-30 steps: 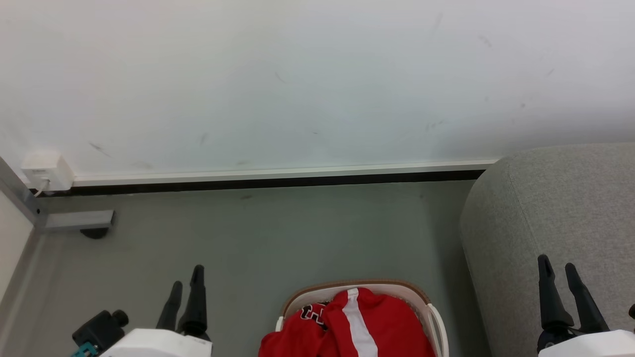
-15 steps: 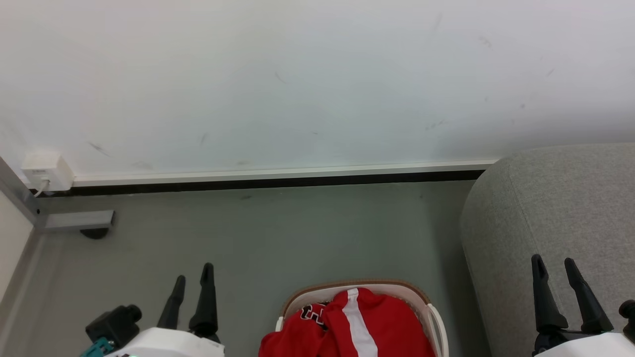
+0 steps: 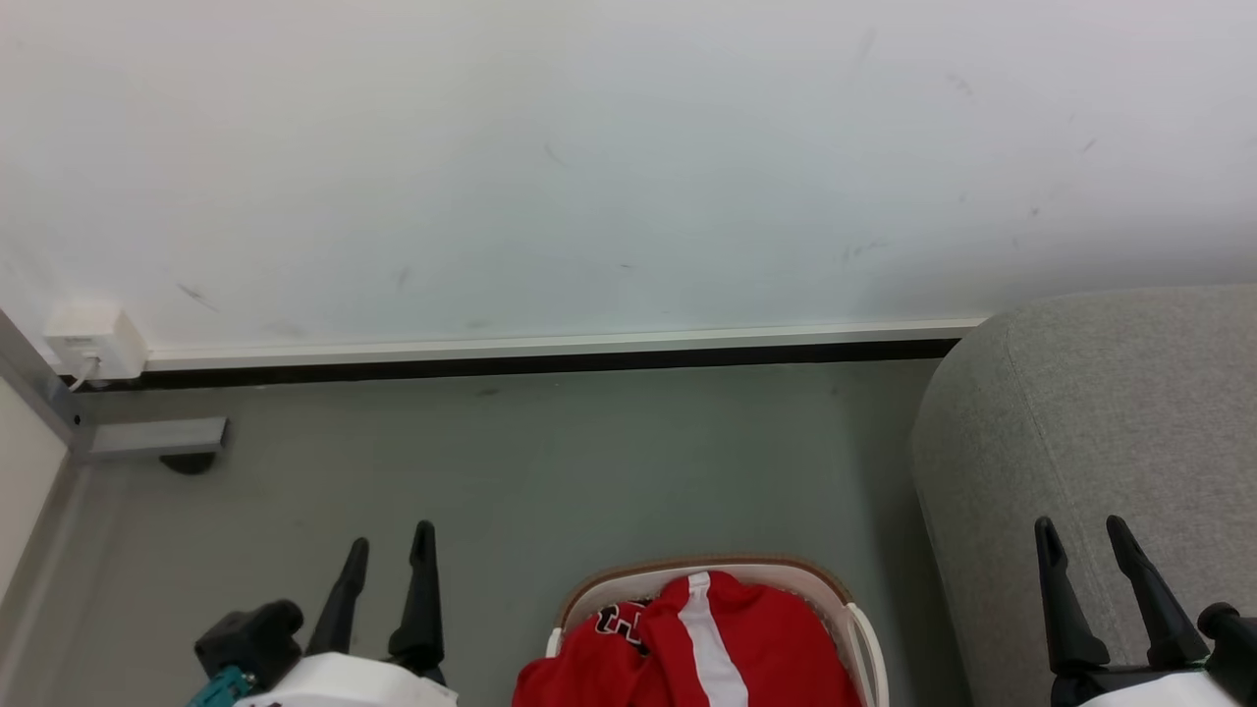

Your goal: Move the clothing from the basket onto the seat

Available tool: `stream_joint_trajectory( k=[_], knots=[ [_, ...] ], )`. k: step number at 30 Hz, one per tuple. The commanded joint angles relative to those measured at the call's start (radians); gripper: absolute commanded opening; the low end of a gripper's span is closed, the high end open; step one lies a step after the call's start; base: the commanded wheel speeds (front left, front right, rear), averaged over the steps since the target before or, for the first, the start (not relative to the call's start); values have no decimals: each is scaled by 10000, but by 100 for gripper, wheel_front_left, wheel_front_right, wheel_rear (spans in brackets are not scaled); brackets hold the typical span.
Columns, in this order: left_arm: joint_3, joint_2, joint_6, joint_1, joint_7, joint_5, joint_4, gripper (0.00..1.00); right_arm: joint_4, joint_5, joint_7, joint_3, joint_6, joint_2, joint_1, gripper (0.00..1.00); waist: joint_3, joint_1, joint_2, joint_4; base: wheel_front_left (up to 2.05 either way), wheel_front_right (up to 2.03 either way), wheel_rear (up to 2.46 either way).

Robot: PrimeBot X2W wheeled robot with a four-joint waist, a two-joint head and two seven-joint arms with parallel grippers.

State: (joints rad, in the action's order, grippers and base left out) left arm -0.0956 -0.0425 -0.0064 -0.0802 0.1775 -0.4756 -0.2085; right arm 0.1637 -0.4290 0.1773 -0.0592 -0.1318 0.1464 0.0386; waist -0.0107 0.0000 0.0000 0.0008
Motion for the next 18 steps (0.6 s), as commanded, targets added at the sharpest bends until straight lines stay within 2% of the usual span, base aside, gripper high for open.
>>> stream_joint_trajectory(
  k=[1,18],
  knots=[
    [-5,-90,45,3,100,327,101,100,-17,238,104,-27,14,89,-25,100,-5,0,0,9,0,0,0],
    [-74,-102,125,60,476,1907,-115,100,158,1482,459,-5,17,95,-176,100,-31,0,0,19,0,0,0]
  ],
)
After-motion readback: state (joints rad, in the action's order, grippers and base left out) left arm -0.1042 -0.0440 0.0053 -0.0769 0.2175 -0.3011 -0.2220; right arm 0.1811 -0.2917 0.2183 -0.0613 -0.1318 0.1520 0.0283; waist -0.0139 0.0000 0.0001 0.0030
